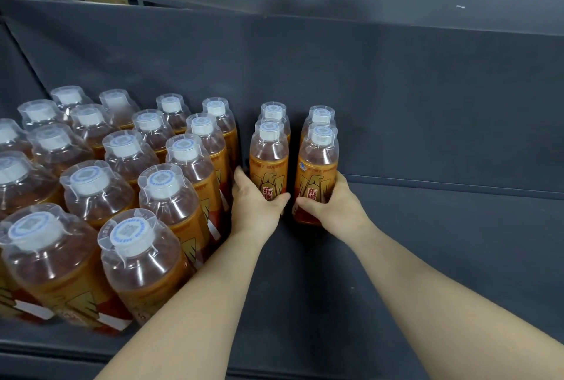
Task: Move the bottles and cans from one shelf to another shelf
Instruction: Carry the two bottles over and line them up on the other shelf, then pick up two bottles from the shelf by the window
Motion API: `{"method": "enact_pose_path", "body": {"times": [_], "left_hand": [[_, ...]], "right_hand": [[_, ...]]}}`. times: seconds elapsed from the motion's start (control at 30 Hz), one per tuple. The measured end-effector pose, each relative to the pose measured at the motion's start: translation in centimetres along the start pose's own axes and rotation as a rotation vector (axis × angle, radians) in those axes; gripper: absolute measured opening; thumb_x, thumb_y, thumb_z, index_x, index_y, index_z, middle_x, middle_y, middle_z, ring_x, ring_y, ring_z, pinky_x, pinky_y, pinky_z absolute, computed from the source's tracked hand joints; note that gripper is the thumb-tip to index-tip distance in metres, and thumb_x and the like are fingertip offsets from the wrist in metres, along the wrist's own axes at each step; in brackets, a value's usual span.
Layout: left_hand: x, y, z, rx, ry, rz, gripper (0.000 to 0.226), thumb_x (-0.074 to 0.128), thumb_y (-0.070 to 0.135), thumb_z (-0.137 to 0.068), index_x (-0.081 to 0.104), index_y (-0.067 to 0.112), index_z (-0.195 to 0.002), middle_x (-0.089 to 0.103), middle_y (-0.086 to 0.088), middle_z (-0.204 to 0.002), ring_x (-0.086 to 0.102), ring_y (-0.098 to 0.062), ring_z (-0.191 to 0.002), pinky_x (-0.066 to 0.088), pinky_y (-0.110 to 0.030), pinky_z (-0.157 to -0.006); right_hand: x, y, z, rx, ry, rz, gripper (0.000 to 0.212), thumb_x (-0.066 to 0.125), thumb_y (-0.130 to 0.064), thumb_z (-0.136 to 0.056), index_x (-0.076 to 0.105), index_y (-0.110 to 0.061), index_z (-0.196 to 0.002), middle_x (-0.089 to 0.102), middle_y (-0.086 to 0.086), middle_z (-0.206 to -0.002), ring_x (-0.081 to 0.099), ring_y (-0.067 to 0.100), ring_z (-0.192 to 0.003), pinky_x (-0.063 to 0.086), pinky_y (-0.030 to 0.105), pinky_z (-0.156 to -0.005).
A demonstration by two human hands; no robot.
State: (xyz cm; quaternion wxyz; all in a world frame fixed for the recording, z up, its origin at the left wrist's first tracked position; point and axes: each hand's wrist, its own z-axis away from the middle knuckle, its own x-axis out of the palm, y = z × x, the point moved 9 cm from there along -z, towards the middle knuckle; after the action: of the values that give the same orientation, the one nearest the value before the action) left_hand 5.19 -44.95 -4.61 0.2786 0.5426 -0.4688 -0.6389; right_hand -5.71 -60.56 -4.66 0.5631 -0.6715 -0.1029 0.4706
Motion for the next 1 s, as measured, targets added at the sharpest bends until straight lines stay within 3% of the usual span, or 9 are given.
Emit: {"method": "enact_pose_path", "body": {"times": [0.1, 0.17, 0.37, 0.6, 0.7, 0.87, 1.0], "left_hand": [[-0.4, 0.5, 0.9, 0.001, -0.02, 0.0, 0.111, 0.082, 0.029, -0.081, 0.003, 0.016, -0.158, 0.024, -0.009, -0.161, 0.031, -0.027, -0.145, 0.034, -0.039, -0.112], [-0.5, 0.7, 1.7, 0.005, -0.031, 0.009, 0.11, 0.081, 0.029, -0.082, 0.003, 0.015, -0.158, 0.022, -0.009, -0.162, 0.029, -0.026, -0.147, 0.032, -0.041, -0.114], [-1.3, 1.3, 4.5, 0.05, -0.014, -0.052, 0.096, 0.073, 0.033, -0.089, 0.008, 0.014, -0.158, 0.025, -0.007, -0.16, 0.021, -0.025, -0.149, 0.029, -0.039, -0.116], [-0.5, 3.0, 8.7, 0.157, 0.032, -0.209, 0.053, 0.063, 0.033, -0.095, 0.038, 0.018, -0.139, 0.046, -0.008, -0.142, 0.047, -0.028, -0.131, 0.048, -0.041, -0.1], [2.0, 5.1, 10.8, 0.292, -0.079, -0.264, 0.055, 0.06, 0.04, -0.095, 0.039, 0.02, -0.142, 0.048, -0.005, -0.142, 0.047, -0.028, -0.131, 0.049, -0.043, -0.102], [7.7, 8.8, 15.3, 0.415, -0.277, -0.442, 0.067, 0.045, 0.052, -0.1, 0.024, 0.02, -0.156, 0.024, -0.002, -0.163, 0.02, -0.027, -0.15, 0.023, -0.044, -0.121], [12.4, 11.5, 20.1, 0.516, -0.369, -0.545, 0.069, 0.039, 0.054, -0.101, 0.02, 0.018, -0.157, 0.018, -0.004, -0.165, 0.013, -0.028, -0.152, 0.014, -0.047, -0.124]], "right_hand": [[-0.7, -0.3, 1.1, 0.012, -0.01, 0.03, 0.106, 0.079, -0.04, -0.083, 0.01, -0.016, -0.16, 0.042, 0.0, -0.154, 0.044, 0.021, -0.139, 0.04, 0.034, -0.108], [-1.1, -0.3, 1.9, 0.02, -0.013, 0.058, 0.109, 0.077, -0.039, -0.085, 0.003, -0.015, -0.16, 0.03, 0.001, -0.161, 0.034, 0.022, -0.146, 0.035, 0.035, -0.112], [-1.7, 0.5, 4.3, -0.012, -0.025, 0.225, 0.1, 0.072, -0.046, -0.088, 0.008, -0.019, -0.16, 0.025, 0.003, -0.164, 0.03, 0.024, -0.148, 0.034, 0.04, -0.114], [-4.0, 1.8, 8.1, -0.093, -0.02, 0.565, 0.072, 0.048, -0.048, -0.102, 0.015, -0.02, -0.159, 0.013, 0.002, -0.167, 0.009, 0.023, -0.154, 0.018, 0.038, -0.122], [-6.0, 2.7, 9.9, -0.108, -0.018, 0.642, 0.067, 0.043, -0.048, -0.103, 0.017, -0.02, -0.159, 0.012, 0.004, -0.167, 0.006, 0.025, -0.154, 0.013, 0.037, -0.123], [-11.8, 5.8, 13.3, -0.032, 0.051, 0.668, 0.067, 0.037, -0.051, -0.104, 0.016, -0.022, -0.159, 0.009, 0.003, -0.168, 0.003, 0.024, -0.154, 0.013, 0.038, -0.124], [-17.7, 9.3, 17.4, 0.04, 0.122, 0.664, 0.068, 0.036, -0.053, -0.103, 0.015, -0.023, -0.16, 0.011, 0.002, -0.167, 0.004, 0.024, -0.154, 0.015, 0.039, -0.123]]}}
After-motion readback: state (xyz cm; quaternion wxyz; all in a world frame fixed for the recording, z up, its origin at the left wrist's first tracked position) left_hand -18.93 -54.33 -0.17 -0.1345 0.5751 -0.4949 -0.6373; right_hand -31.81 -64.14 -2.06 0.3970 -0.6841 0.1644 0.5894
